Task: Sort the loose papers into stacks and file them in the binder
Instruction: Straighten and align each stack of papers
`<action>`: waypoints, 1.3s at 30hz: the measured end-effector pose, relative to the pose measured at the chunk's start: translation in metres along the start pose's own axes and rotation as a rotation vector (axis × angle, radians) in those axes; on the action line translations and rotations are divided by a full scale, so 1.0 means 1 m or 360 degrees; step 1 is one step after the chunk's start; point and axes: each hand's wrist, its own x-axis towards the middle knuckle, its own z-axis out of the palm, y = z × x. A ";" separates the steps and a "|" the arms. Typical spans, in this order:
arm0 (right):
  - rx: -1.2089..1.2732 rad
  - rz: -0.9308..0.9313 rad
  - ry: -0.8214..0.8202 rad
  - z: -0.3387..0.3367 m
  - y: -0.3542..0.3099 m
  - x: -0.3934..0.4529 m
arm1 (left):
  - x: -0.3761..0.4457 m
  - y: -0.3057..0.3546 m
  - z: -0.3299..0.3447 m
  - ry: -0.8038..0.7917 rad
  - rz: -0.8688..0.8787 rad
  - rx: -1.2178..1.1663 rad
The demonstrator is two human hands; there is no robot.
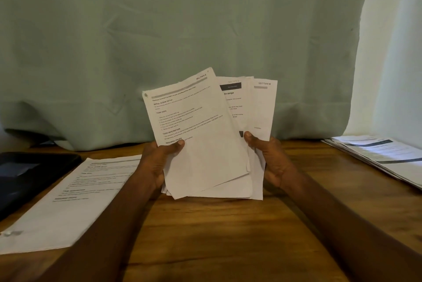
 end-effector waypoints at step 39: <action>-0.0085 -0.0180 0.0322 -0.001 -0.004 0.002 | 0.021 -0.012 -0.017 0.0262 -0.0010 -0.0101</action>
